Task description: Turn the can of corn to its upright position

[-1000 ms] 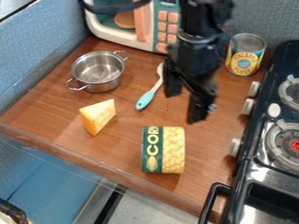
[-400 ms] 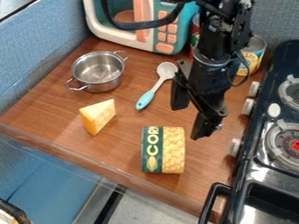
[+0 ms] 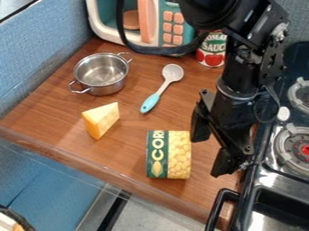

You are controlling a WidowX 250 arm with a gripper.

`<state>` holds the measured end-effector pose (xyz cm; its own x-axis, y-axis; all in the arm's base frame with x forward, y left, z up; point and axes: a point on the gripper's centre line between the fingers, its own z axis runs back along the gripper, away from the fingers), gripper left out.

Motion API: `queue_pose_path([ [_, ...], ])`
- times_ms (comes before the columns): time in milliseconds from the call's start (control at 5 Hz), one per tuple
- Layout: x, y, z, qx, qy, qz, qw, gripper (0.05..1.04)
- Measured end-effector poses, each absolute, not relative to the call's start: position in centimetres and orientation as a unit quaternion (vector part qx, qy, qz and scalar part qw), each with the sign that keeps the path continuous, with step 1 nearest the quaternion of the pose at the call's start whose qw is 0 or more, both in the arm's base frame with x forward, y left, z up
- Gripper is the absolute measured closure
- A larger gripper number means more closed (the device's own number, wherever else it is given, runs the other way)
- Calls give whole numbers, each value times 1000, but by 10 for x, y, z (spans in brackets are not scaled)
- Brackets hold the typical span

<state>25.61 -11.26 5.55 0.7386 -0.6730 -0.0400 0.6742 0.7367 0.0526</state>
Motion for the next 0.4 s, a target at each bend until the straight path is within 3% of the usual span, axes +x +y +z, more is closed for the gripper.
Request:
queue_pose_path([
  [400,247,-102,61,29,1,-345,938,83],
])
